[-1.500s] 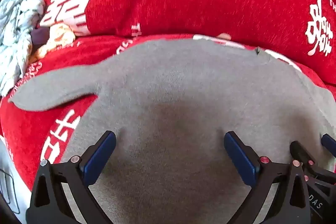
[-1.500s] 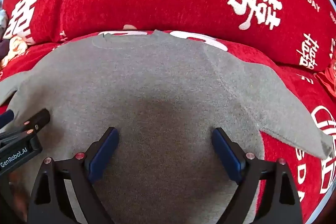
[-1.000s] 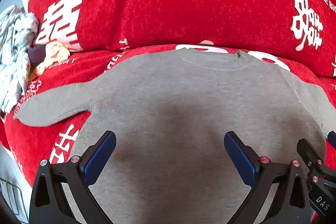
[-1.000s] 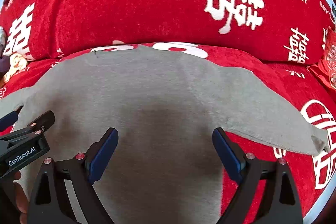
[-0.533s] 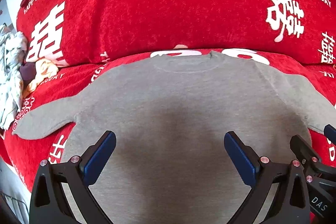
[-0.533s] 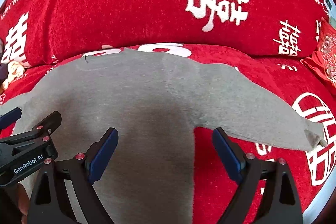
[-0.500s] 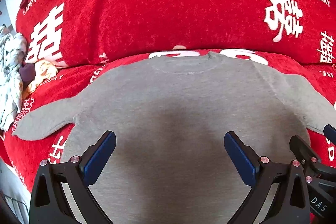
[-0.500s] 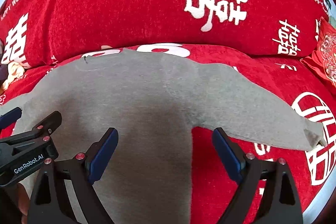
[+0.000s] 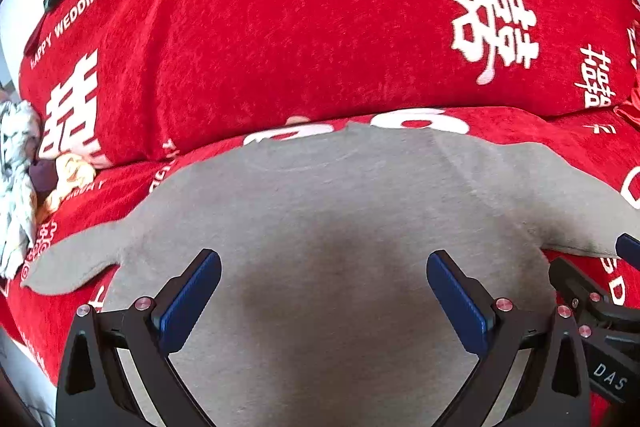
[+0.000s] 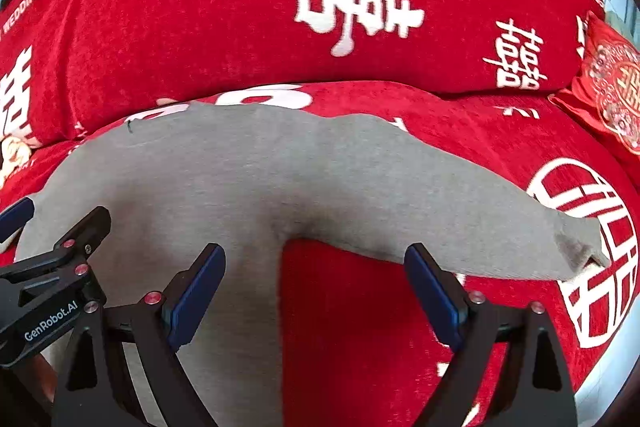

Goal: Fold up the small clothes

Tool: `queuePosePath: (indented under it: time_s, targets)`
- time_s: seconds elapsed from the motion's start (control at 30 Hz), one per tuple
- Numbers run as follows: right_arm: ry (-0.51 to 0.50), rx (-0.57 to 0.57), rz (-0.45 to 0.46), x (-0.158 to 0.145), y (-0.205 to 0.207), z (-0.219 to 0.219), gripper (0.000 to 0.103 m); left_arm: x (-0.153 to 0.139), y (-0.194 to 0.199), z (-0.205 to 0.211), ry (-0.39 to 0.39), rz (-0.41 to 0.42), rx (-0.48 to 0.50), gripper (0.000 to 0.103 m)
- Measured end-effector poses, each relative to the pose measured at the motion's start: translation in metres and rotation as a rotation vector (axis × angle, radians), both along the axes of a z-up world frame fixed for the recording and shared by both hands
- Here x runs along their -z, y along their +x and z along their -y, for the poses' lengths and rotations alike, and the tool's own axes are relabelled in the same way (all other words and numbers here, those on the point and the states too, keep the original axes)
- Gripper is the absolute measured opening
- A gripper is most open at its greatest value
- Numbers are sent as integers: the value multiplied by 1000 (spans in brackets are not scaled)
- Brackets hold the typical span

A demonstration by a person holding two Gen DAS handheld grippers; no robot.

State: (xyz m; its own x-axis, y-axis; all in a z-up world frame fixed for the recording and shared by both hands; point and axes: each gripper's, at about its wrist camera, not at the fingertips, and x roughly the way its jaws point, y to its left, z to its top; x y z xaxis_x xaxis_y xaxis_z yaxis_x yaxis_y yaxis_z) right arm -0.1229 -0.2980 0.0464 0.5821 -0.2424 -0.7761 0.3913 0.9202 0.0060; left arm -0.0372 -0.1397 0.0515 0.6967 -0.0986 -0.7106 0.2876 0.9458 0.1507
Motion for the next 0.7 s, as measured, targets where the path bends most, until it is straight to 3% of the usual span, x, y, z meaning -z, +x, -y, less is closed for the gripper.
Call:
queuePosePath:
  time_s: [0.3,0.7]
  targets:
    - [11,47,10,-7,-13,29,93,-4,-6,34,-4,-52,71,103]
    - [37,158,4,-3,-42,83,93,-8,-13,90,28,-58,140,103]
